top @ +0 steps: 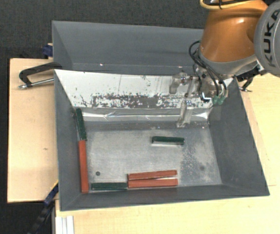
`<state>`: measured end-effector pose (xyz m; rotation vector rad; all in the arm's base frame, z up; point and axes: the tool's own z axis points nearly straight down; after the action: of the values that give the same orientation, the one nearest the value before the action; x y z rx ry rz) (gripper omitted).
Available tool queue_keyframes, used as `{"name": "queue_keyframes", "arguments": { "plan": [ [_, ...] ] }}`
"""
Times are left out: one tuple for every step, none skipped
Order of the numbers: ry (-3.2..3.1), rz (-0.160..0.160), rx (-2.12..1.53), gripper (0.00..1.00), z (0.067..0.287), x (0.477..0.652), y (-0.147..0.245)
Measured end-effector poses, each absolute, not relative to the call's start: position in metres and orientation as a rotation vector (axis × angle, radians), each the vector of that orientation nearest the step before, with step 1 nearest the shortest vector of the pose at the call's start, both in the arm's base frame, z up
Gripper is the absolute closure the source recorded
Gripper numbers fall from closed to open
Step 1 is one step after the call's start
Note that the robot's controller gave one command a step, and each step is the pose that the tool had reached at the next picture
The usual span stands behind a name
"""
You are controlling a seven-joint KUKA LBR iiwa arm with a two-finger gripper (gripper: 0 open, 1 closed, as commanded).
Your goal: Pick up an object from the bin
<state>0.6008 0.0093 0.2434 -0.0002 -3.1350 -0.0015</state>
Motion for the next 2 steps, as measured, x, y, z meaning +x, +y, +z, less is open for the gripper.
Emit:
{"name": "queue_keyframes", "arguments": {
  "plan": [
    [-3.144,-0.002,0.0,0.0,0.249,0.602,0.009],
    [-3.147,-0.003,-0.051,0.0,0.17,0.588,0.006]
  ]
}}
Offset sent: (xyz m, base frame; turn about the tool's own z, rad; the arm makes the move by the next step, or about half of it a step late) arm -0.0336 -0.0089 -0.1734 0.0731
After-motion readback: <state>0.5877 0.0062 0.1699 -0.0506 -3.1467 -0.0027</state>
